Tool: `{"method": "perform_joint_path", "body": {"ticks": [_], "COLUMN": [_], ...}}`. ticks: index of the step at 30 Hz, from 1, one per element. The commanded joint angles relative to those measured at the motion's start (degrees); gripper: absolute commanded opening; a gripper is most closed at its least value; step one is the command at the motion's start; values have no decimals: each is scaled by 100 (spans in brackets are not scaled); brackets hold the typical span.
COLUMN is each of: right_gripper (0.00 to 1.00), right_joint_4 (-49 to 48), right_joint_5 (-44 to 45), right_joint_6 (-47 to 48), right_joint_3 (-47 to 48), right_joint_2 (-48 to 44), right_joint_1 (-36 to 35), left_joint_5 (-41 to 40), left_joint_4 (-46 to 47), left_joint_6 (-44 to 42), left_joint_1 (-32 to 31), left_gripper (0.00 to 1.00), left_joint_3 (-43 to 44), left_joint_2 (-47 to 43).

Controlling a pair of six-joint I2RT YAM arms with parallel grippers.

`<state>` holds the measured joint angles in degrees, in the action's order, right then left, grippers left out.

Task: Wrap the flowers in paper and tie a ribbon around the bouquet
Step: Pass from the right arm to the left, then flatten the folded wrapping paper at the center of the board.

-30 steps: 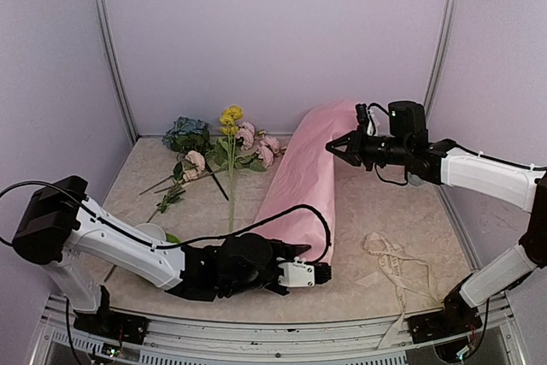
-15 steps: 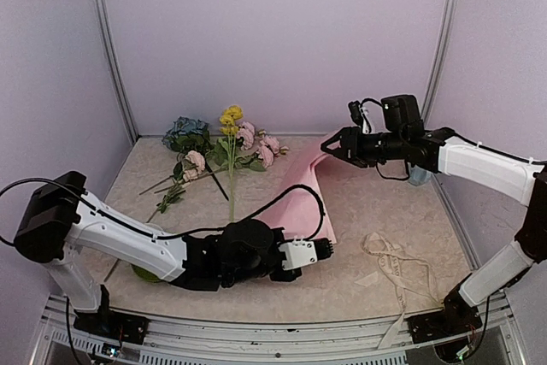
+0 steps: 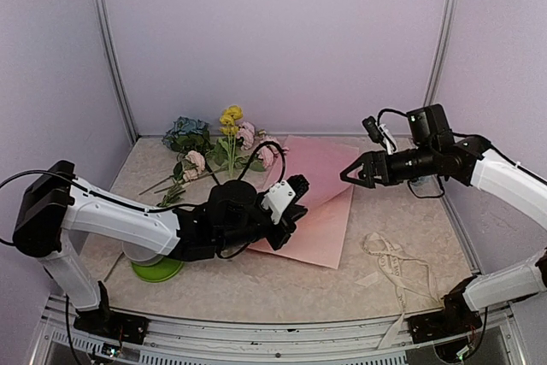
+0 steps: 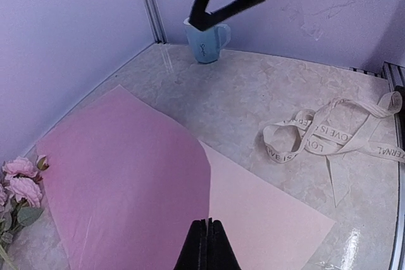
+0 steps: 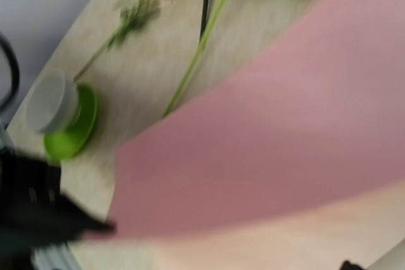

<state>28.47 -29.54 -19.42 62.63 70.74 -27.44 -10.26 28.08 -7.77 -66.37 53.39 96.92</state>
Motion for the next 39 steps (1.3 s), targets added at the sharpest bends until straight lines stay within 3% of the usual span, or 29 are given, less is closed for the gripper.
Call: {"method": "perform_joint_path", "body": {"ticks": [1, 8, 11, 14, 18, 24, 31, 39], "right_gripper": [91, 93, 93, 93, 95, 98, 100, 100], "right_joint_4": [-10, -355, -495, -722, -563, -447, -51, 803], "right_joint_5": [-379, 141, 153, 233, 1006, 2309, 3397, 3518], "right_joint_6": [-171, -406, -456, -374, -95, 311, 1003, 1324], "right_joint_3": [-843, -1176, -1310, -1310, -1020, -194, 1216, 2881], "right_joint_2": [-172, -168, 49, 202, 609, 1801, 3833, 5447], "right_joint_1": [61, 415, 653, 767, 869, 1285, 1357, 1443], "left_joint_5": [32, -428, -820, -1803, -2955, -3769, -4150, -4033], "left_joint_4": [271, 1070, 1702, 1915, 1189, -291, -1113, -1183], "left_joint_6": [562, 1378, 2150, 3525, 5156, 6406, 7077, 7074], "left_joint_1": [92, 313, 550, 943, 1419, 1620, 1736, 1906], "left_gripper": [0, 0, 0, 0, 0, 0, 0, 0], "left_joint_3": [-35, -575, -1116, -1761, -2513, -2772, -2841, -2977], "left_joint_2": [-200, -942, -1421, -2041, -2858, -3206, -3311, -3287]}}
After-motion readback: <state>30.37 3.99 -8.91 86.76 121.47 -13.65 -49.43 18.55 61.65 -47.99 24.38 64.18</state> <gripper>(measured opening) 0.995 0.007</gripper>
